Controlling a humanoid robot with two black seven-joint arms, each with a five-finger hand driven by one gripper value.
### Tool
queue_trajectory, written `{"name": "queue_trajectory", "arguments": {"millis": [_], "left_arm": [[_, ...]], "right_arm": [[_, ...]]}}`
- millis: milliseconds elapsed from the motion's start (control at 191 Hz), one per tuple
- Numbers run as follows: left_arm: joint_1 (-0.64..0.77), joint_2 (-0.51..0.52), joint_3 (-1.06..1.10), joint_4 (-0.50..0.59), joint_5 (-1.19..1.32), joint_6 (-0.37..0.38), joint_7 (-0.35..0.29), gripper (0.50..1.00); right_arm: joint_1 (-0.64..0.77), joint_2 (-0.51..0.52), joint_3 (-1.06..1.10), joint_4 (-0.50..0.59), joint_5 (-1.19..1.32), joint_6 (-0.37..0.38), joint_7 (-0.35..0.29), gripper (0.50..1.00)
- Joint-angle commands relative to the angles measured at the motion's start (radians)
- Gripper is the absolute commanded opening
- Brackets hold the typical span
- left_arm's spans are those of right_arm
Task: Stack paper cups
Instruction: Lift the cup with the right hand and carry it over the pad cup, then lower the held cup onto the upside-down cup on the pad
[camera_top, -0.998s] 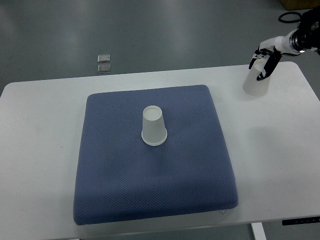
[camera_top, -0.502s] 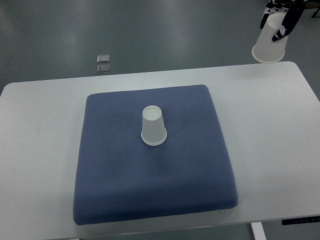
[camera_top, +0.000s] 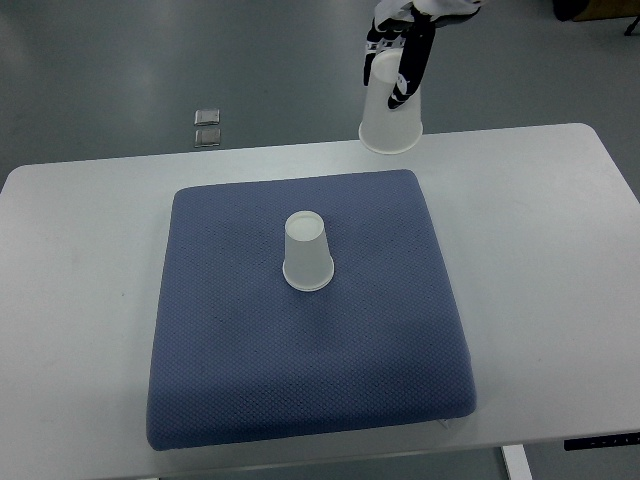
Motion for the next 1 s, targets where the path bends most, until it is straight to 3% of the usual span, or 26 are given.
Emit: {"name": "queue_trajectory", "arguments": {"millis": [0, 559, 993], "left_arm": [[0.0, 0.0, 0.0, 0.001, 0.0, 0.0, 0.0, 1.0], [0.0, 0.0, 0.0, 0.006, 0.0, 0.0, 0.0, 1.0], [0.002, 0.0, -0.002, 0.007, 0.0, 0.001, 0.0, 1.0]], "right_arm": [[-0.003, 0.053, 0.004, -0.004, 0.035, 0.009, 0.003, 0.723], [-0.009, 0.162, 0.114, -0.004, 0.112, 0.03, 0.004, 0.729], [-0.106, 0.162, 0.122, -0.078, 0.115, 0.018, 0.006, 0.731]]}}
